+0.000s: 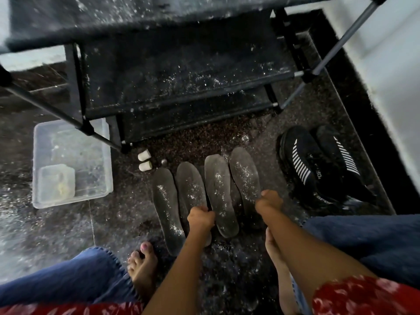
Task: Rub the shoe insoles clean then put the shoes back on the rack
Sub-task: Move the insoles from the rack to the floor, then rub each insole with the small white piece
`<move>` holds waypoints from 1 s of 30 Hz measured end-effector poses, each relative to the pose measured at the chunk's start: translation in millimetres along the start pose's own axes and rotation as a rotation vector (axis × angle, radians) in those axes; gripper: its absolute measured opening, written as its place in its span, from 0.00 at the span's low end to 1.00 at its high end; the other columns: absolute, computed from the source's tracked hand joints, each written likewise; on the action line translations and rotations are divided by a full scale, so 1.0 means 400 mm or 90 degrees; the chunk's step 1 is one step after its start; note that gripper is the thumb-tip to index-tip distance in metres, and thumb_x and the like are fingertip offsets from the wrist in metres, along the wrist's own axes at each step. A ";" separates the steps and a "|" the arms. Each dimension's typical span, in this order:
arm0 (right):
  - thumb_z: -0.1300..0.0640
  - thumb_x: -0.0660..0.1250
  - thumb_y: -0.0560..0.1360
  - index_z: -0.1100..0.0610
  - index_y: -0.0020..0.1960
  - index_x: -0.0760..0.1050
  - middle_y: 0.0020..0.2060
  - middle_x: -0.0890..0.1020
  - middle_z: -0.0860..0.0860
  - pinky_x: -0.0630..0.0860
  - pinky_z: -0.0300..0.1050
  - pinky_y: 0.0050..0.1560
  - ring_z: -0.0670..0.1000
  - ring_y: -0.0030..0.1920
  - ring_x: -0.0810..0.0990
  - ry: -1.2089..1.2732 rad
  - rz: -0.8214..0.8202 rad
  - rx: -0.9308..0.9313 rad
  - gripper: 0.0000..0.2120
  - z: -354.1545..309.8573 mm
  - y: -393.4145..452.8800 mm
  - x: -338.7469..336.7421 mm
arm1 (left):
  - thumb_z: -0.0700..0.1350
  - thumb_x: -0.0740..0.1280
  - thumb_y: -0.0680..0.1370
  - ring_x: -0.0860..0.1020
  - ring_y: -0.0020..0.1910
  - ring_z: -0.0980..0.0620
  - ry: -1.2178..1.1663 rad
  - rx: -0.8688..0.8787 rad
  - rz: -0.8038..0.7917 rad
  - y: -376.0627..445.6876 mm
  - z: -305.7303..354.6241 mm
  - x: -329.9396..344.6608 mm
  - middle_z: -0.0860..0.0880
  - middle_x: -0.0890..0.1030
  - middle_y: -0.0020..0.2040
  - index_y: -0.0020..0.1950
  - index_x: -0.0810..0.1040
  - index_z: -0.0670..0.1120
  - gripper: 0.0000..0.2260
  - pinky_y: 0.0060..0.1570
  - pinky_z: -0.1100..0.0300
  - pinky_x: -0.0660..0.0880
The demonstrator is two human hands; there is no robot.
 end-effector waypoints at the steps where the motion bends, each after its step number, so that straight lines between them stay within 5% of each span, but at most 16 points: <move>1: 0.67 0.58 0.77 0.62 0.57 0.77 0.56 0.79 0.59 0.75 0.46 0.51 0.59 0.57 0.77 -0.003 0.001 -0.010 0.13 -0.014 -0.014 -0.010 | 0.41 0.67 0.75 0.76 0.41 0.48 0.007 0.007 -0.001 -0.011 0.010 -0.017 0.44 0.79 0.43 0.43 0.78 0.42 0.03 0.40 0.61 0.72; 3: 0.68 0.57 0.77 0.61 0.59 0.76 0.58 0.78 0.59 0.74 0.46 0.54 0.59 0.59 0.76 0.020 -0.007 -0.032 0.14 -0.050 -0.047 -0.030 | 0.41 0.65 0.75 0.77 0.43 0.46 0.019 0.028 0.003 -0.034 0.035 -0.062 0.44 0.78 0.43 0.47 0.81 0.41 0.06 0.41 0.61 0.72; 7: 0.62 0.63 0.76 0.60 0.59 0.77 0.59 0.78 0.58 0.73 0.46 0.60 0.58 0.59 0.76 0.061 -0.045 -0.133 0.12 -0.161 -0.138 -0.070 | 0.41 0.63 0.76 0.78 0.42 0.46 0.028 0.077 0.028 -0.092 0.097 -0.205 0.43 0.79 0.39 0.35 0.78 0.43 0.10 0.41 0.58 0.73; 11: 0.56 0.64 0.76 0.59 0.59 0.78 0.59 0.78 0.57 0.72 0.47 0.60 0.59 0.61 0.75 0.054 -0.054 -0.252 0.13 -0.304 -0.265 -0.117 | 0.46 0.67 0.71 0.81 0.49 0.38 0.045 0.138 0.075 -0.128 0.158 -0.443 0.35 0.82 0.49 0.47 0.81 0.35 0.14 0.47 0.50 0.77; 15: 0.56 0.67 0.75 0.57 0.53 0.80 0.54 0.81 0.56 0.75 0.49 0.59 0.58 0.57 0.78 0.116 -0.078 -0.355 0.09 -0.471 -0.409 -0.120 | 0.41 0.66 0.76 0.75 0.31 0.44 0.061 0.176 0.131 -0.205 0.224 -0.756 0.37 0.78 0.41 0.38 0.75 0.38 0.09 0.32 0.58 0.72; 20: 0.56 0.66 0.76 0.58 0.45 0.81 0.45 0.84 0.57 0.79 0.50 0.51 0.56 0.48 0.82 0.151 -0.135 -0.472 0.07 -0.662 -0.598 -0.038 | 0.40 0.63 0.79 0.73 0.29 0.48 0.027 0.262 0.242 -0.331 0.271 -1.120 0.43 0.75 0.33 0.48 0.78 0.35 0.08 0.29 0.61 0.73; 23: 0.59 0.64 0.76 0.60 0.42 0.80 0.40 0.83 0.57 0.81 0.47 0.42 0.55 0.41 0.83 0.167 -0.182 -0.488 0.08 -0.740 -0.678 0.062 | 0.39 0.60 0.81 0.73 0.29 0.50 -0.056 0.272 0.224 -0.337 0.222 -1.196 0.43 0.75 0.34 0.43 0.75 0.39 0.09 0.22 0.66 0.72; 30: 0.68 0.65 0.73 0.59 0.30 0.73 0.37 0.79 0.56 0.78 0.53 0.47 0.55 0.42 0.80 0.097 -0.320 -0.527 0.13 -0.856 -0.755 0.363 | 0.45 0.60 0.81 0.75 0.24 0.55 -0.265 0.185 0.132 -0.114 0.011 -1.129 0.44 0.76 0.35 0.40 0.74 0.39 0.13 0.25 0.65 0.73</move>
Point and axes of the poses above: each hand's wrist, its own y-axis towards the middle knuckle, its own x-axis out of the palm, z = x × y, the point moved 9 cm from there along y, towards the middle knuckle
